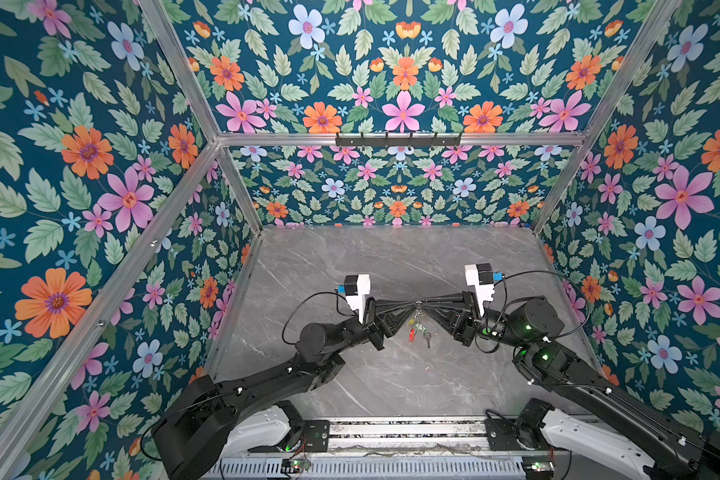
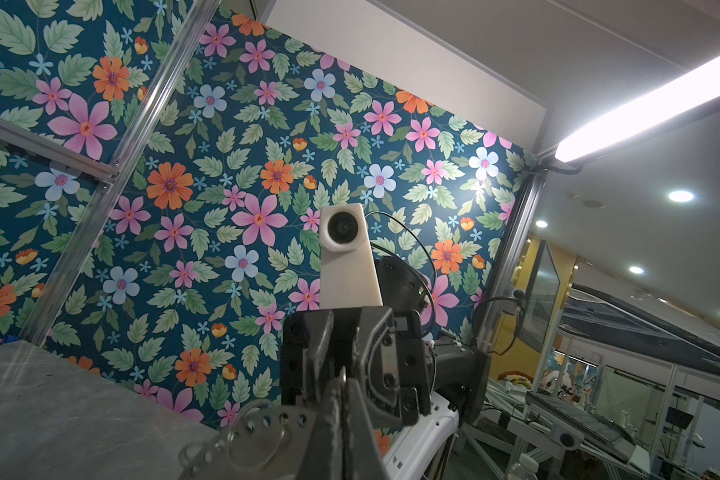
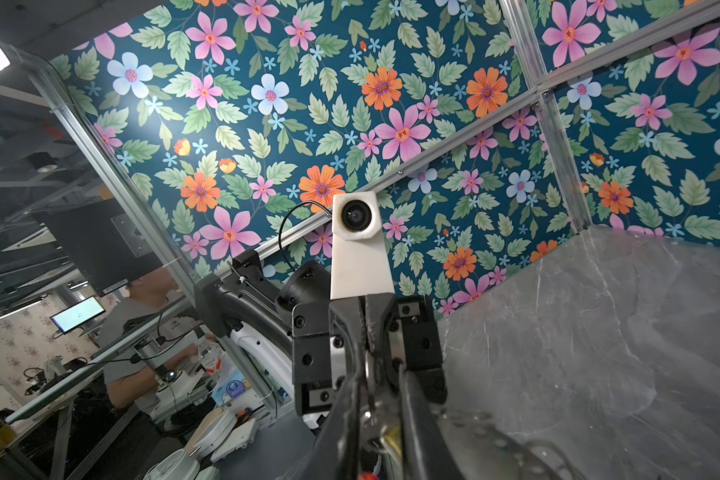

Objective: Remove the keys from the keyring

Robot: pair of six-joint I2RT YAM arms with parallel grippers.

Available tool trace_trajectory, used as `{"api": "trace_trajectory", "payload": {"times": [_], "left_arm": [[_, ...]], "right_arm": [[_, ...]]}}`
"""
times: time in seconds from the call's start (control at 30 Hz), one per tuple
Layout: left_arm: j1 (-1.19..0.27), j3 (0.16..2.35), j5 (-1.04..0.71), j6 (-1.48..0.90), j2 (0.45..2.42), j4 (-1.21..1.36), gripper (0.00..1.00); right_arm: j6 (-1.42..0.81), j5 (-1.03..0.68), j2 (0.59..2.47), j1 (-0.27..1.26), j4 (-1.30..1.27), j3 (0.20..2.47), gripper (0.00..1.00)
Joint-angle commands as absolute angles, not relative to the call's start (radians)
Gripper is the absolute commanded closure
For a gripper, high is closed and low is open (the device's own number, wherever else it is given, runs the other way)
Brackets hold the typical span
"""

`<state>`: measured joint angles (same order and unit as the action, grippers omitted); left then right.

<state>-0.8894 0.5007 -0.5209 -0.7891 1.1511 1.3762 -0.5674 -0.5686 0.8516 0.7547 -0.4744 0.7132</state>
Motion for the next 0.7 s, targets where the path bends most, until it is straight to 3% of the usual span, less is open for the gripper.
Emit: {"api": "trace_trajectory", "payload": {"times": [0.0, 0.23, 0.33, 0.5, 0.67], "left_arm": [[-0.888, 0.500, -0.514, -0.796, 1.151, 1.422, 1.00], [-0.888, 0.505, -0.514, -0.797, 1.150, 1.421, 1.00], [-0.888, 0.508, -0.519, -0.802, 1.149, 1.418, 1.00], [-0.888, 0.496, -0.524, -0.818, 1.120, 1.375, 0.59], [-0.888, 0.505, -0.557, -0.802, 1.039, 1.200, 0.46]], "right_arm": [[-0.571, -0.595, 0.857, 0.761, -0.508, 0.725, 0.81], [-0.560, -0.600, 0.859, 0.764, -0.485, 0.731, 0.98], [-0.550, -0.598, 0.853, 0.764, -0.456, 0.739, 1.00], [-0.480, -0.574, 0.815, 0.765, -0.274, 0.789, 1.00], [-0.375, -0.593, 0.814, 0.763, -0.001, 0.898, 1.00]]}}
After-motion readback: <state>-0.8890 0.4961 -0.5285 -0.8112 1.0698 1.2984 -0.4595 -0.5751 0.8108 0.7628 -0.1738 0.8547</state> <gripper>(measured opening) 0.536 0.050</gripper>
